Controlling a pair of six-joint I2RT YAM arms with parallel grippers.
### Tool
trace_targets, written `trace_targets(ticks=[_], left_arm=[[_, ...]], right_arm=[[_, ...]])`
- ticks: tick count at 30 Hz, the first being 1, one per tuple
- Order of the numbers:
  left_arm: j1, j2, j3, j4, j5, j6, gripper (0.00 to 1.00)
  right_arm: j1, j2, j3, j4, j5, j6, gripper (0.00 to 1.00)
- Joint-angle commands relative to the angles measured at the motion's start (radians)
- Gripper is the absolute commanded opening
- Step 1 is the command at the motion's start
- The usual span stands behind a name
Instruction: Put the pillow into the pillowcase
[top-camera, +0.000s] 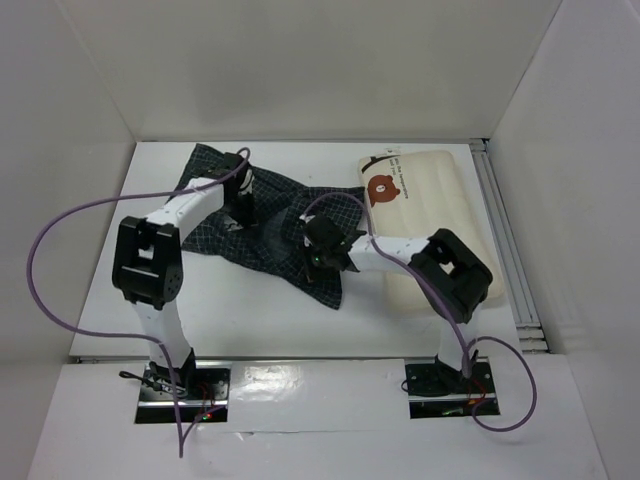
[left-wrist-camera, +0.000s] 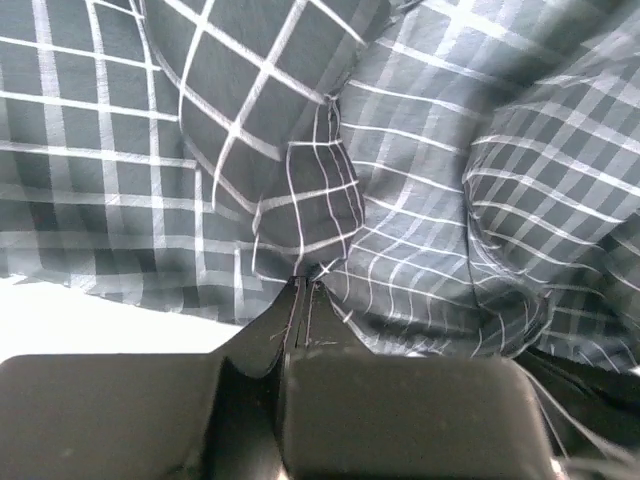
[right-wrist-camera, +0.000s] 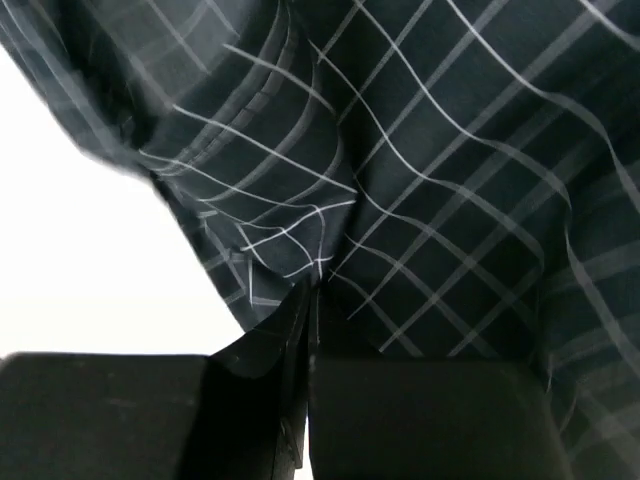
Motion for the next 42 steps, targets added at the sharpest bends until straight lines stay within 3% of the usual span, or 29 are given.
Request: trace_targets(ticks=[1,6,7,9,11,13,17,20,23,24,25,27,28,30,32,42], left_arm=[[0.007,-0.130,-0.025,-0.027,0.057,0.035,0.00],[0.016,-0.193,-0.083,-0.048,0.107,0.035,0.00],[0.016,-0.207,-0.092,-0.048,0.142,0.046,0.00],[0.007,-0.222,-0.120,-0.048,0.173,0.046,0.00],[0.007,-0.250,-0.138,-0.022,0.207,0.046,0.00],[-0.003,-0.282,-0.158,-0.010,0.235,0.055,0.00],[-0.003,-0.321,-0.158,0.027,0.302,0.055,0.00],[-0.003,-0.356,-0.158,0.047,0.314,0.046,0.00],[-0.024,-0.356,-0.158,0.059,0.267,0.057,0.00],[-0.041,-0.338,-0.140,0.045,0.188,0.081,0.00],[-0.061,-0.318,-0.094,0.021,0.134,0.081,0.05],[-0.125,-0.238,-0.042,-0.068,-0.019,0.091,0.34],[-0.151,-0.217,-0.023,-0.083,-0.065,0.091,0.57],[-0.232,-0.170,0.014,-0.094,-0.185,0.091,0.75],[-0.280,-0.146,0.037,-0.103,-0.250,0.081,0.84],[-0.420,0.109,0.176,-0.200,-0.650,0.058,0.84]], right_arm=[[0.047,-0.137,-0.100,0.014,0.062,0.032,0.00],[0.131,-0.278,-0.241,-0.012,0.180,0.108,0.02],[0.131,-0.292,-0.252,-0.012,0.181,0.128,0.17],[0.141,-0.340,-0.261,-0.026,0.222,0.139,0.73],[0.141,-0.380,-0.249,-0.057,0.269,0.139,0.86],[0.141,-0.441,-0.217,-0.069,0.346,0.139,0.93],[0.096,-0.467,-0.117,-0.117,0.408,0.059,0.88],[0.012,-0.400,0.001,-0.196,0.461,0.047,0.82],[-0.065,-0.357,0.072,-0.235,0.461,0.036,0.84],[-0.080,-0.357,0.072,-0.235,0.448,0.036,0.88],[-0.095,-0.357,0.072,-0.226,0.435,0.036,0.89],[-0.143,-0.380,0.063,-0.201,0.388,0.036,0.91],[-0.158,-0.390,0.054,-0.201,0.372,0.045,0.92],[-0.201,-0.427,0.018,-0.190,0.336,0.055,0.94],[-0.229,-0.450,-0.005,-0.190,0.322,0.055,0.95],[-0.341,-0.536,-0.080,-0.219,0.266,0.055,0.97]])
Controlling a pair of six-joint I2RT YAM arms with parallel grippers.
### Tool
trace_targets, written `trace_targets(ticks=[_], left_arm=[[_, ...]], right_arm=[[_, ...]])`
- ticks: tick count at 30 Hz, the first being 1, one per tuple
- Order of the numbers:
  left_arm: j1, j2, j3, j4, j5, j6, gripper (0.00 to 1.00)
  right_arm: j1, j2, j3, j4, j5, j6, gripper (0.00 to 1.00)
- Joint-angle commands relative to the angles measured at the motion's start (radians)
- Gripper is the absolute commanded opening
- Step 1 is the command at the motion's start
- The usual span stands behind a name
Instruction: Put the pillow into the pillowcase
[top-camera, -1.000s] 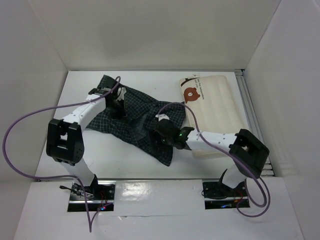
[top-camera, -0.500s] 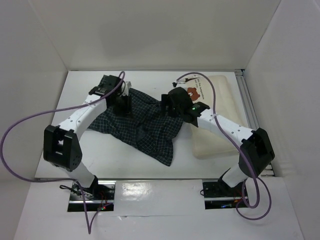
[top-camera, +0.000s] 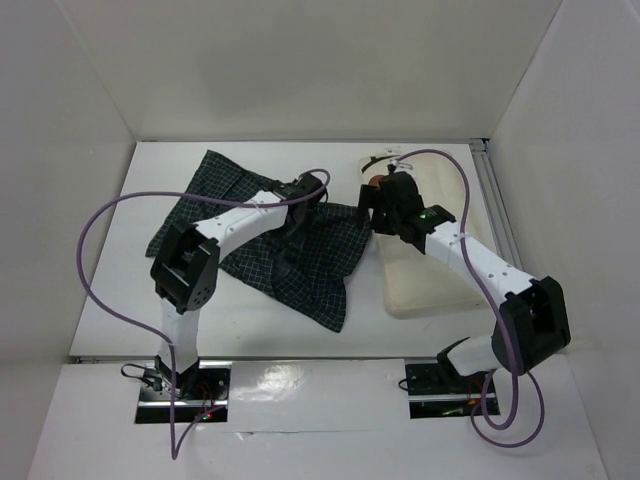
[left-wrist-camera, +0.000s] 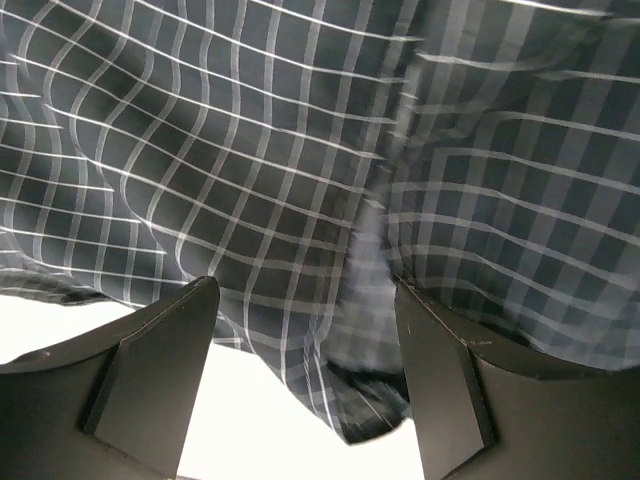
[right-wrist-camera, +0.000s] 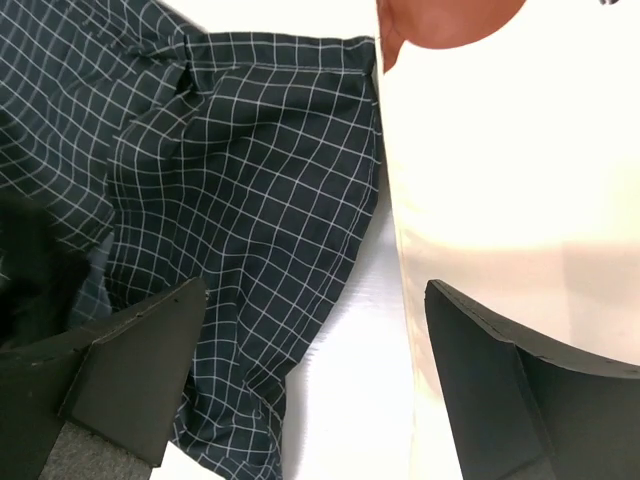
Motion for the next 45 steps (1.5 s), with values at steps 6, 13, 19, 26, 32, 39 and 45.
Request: trace_targets(ticks=[6,13,19,26,32,39,45], left_arm=[[-0.015,0.114,0.037,-0.081,-0.133,0.027,0.83],[-0.015,0.149,0.078,-0.112,-0.153,0.048,0.70],[-0.006,0.147,0.089,-0.112,-0.171,0.038,0.42],[-0.006,0.112,0.133,-0.130,-0.151,0.026,0.00],[0.103,-0.024,0.143,-0.090,0.060,-0.025,0.00],[0.230,-0.127,0.112,0.006,0.335,-0.074,0.00],[0.263,-0.152,0.081,0.055,0.424,-0.113,0.00]], right_arm=[[-0.030,-0.038,0.015,-0.015,-0.029,-0.016,0.98],[-0.048,-0.038,0.034,-0.034,-0.029,-0.035,0.98],[-0.058,-0.038,0.034,-0.034,-0.029,-0.036,1.00],[-0.058,0.045,0.139,-0.067,0.012,-0.078,1.00],[-0.070,0.279,0.362,-0.144,0.174,-0.124,1.00],[-0.113,0.587,0.586,-0.155,0.203,-0.144,0.96],[-0.159,0.755,0.747,-0.164,0.191,-0.164,0.07]])
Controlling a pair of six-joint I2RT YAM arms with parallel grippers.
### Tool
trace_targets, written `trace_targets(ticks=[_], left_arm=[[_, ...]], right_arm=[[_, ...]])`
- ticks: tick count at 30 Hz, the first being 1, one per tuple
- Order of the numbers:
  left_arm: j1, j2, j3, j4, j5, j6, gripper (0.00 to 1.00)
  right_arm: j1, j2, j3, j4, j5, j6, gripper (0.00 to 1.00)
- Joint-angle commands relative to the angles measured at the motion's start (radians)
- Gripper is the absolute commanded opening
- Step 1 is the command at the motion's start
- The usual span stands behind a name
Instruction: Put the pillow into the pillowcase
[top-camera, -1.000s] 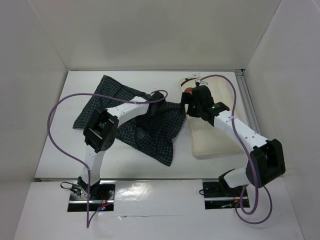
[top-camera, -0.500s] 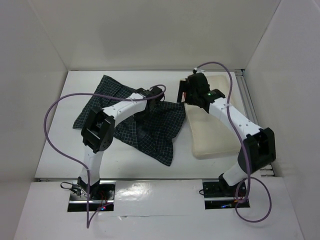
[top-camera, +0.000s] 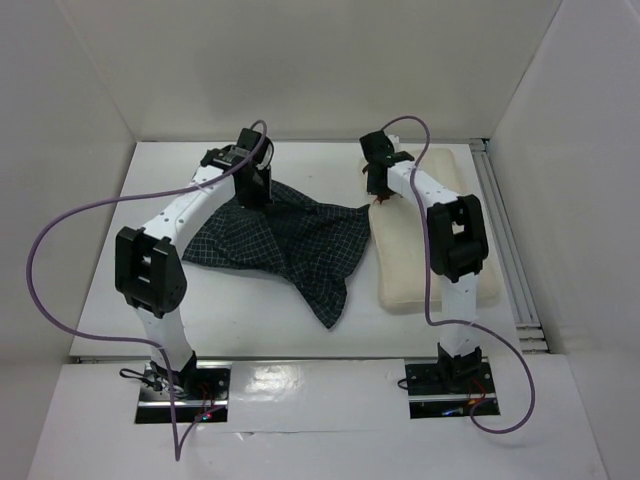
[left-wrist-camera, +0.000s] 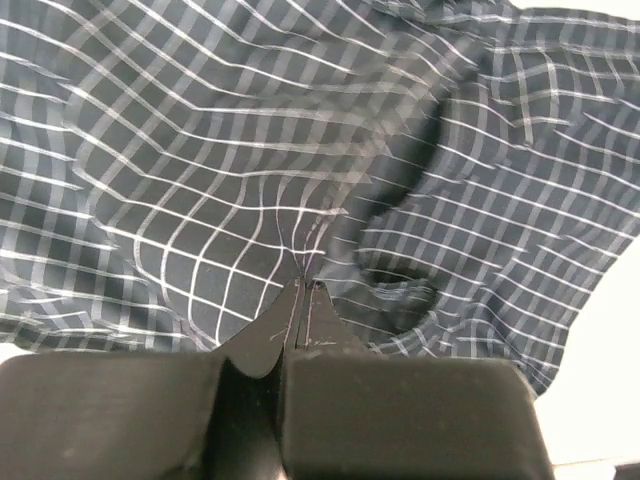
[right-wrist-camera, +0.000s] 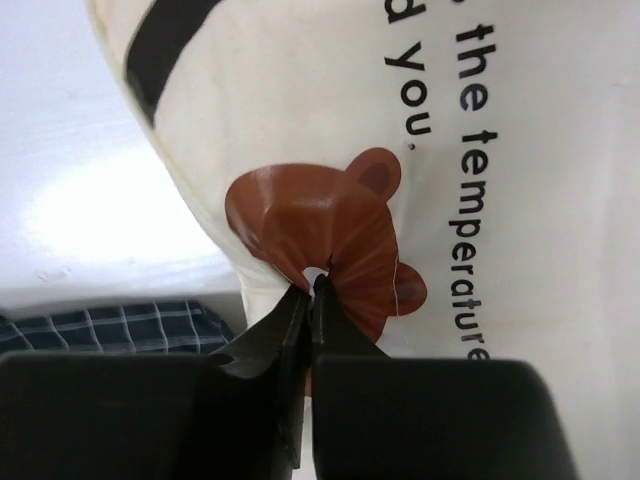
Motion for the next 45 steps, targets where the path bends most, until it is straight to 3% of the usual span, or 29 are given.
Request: trace_targets(ticks=[1,5,7,11,15,20,27,31,32,33,36,40,43,45], left_arm=[[-0.005,-0.026,-0.014,0.031,0.115,-0.032,0.00],[0.004,-0.044,-0.048,0.056,0.134,-0.042,0.00],[0.013,-0.044,-0.057,0.067,0.145,-0.051,0.00],[0.024,-0.053,-0.080,0.076,0.172,-0.060,0.00],[0.047,-0.053,-0.109,0.085,0.183,-0.060,0.00],[0.085,-0.053,-0.129,0.096,0.238,-0.080,0.00],[0.131,-0.113,-0.175,0.128,0.304,-0.091,0.00],[0.151,-0.124,-0.197,0.137,0.344,-0.091,0.00],[0.151,-0.124,-0.197,0.146,0.358,-0.091,0.00],[0.160,-0.133,-0.197,0.146,0.358,-0.100,0.00],[0.160,-0.133,-0.197,0.156,0.379,-0.089,0.00],[0.160,-0.155,-0.233,0.156,0.399,-0.079,0.00],[0.160,-0.182,-0.275,0.165,0.399,-0.079,0.00],[0.160,-0.197,-0.298,0.174,0.399,-0.079,0.00]], right_arm=[[-0.026,0.026,0.101,-0.016,-0.002,-0.005,0.00],[-0.026,-0.136,-0.036,0.082,-0.034,-0.042,0.00],[-0.026,-0.305,-0.126,0.160,-0.058,-0.042,0.00],[-0.026,-0.592,-0.359,0.286,-0.233,-0.083,0.00],[0.051,-0.860,-0.561,0.349,-0.427,-0.141,0.00],[0.193,-0.913,-0.601,0.234,-0.591,-0.186,0.00],[0.463,-0.884,-0.718,0.111,-0.511,-0.195,0.00],[0.496,-0.834,-0.692,0.031,-0.476,-0.195,0.00],[0.507,-0.814,-0.672,-0.031,-0.454,-0.195,0.37],[0.507,-0.794,-0.649,-0.057,-0.436,-0.195,0.57],[0.516,-0.764,-0.579,-0.091,-0.344,-0.186,0.67],[0.516,-0.731,-0.504,-0.032,-0.319,-0.148,0.67],[0.505,-0.616,-0.351,-0.051,-0.293,-0.079,0.95],[0.462,-0.516,-0.300,-0.090,-0.305,-0.002,0.99]])
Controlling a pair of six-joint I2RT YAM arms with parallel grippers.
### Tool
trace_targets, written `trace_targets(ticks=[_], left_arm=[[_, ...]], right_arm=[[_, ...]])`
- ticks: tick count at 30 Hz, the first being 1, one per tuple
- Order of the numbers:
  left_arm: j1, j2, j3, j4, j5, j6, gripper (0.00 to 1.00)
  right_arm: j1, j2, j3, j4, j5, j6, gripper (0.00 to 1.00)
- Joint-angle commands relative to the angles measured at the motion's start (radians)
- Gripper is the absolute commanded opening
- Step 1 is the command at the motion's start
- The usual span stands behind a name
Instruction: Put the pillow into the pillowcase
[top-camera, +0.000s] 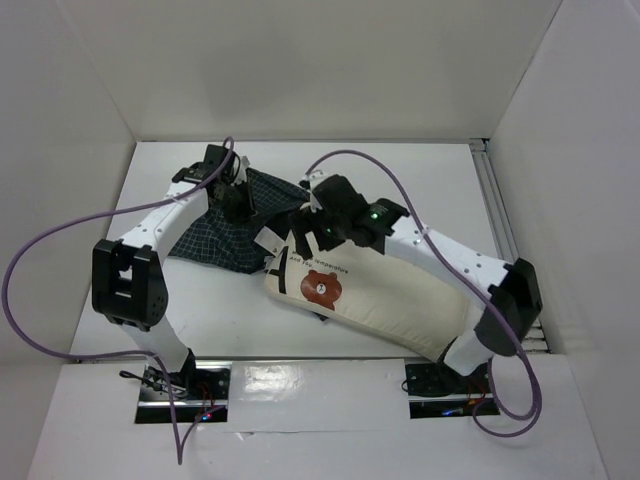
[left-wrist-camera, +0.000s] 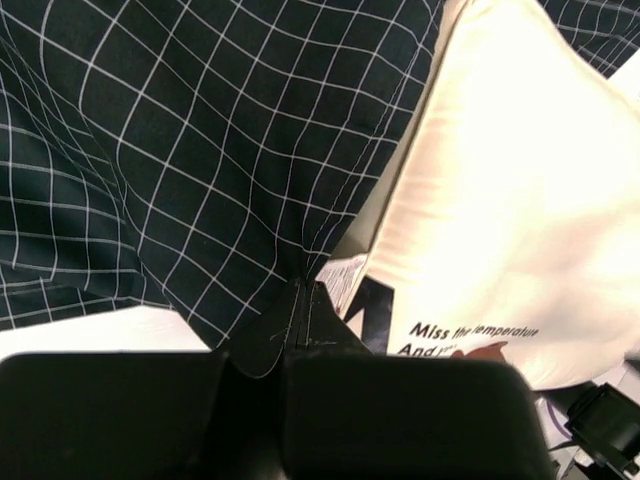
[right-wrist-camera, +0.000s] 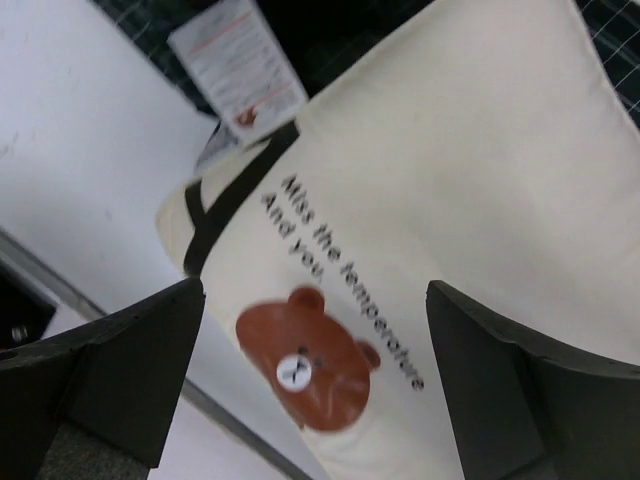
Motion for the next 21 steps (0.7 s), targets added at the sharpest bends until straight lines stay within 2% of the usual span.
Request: trace_targets(ticks=[1,4,8,9,12,13,17,21], left_arm=[[0.006,-0.069,-0.031,0.038,0.036,-0.002,0.00],[0.006,-0.078,-0.055,0.049,0.037,-0.013,0.00],[-0.003,-0.078,-0.046,0.058,0.037,-0.013,0.00],[-0.003,-0.078,-0.046,0.058,0.037,-0.013,0.00],[-0.003,-0.087,-0.028,0.058,0.046,-0.013,0.00],[-0.003,-0.087,-0.028,0.058,0.046,-0.003,0.00],[-0.003,-0.087,-0.018,0.058,0.046,0.006,0.00],[0.006,-0.067,-0.018,0.058,0.046,0.006,0.00]], right_arm=[[-0.055,0.126,0.100,-0.045,0.005,0.129,0.99],[-0.090,0.203,0.085,0.044,-0.141,0.207,0.99],[-0.091,0.300,0.033,0.126,-0.155,0.301,0.99],[-0.091,0.311,0.019,0.145,-0.155,0.316,0.96],[-0.100,0.320,-0.004,0.227,-0.167,0.316,0.15],[-0.109,0.302,-0.004,0.227,-0.167,0.307,0.00],[-0.133,0.181,-0.022,0.205,-0.127,0.228,0.00],[-0.215,0.043,-0.047,0.150,-0.236,0.123,0.00]])
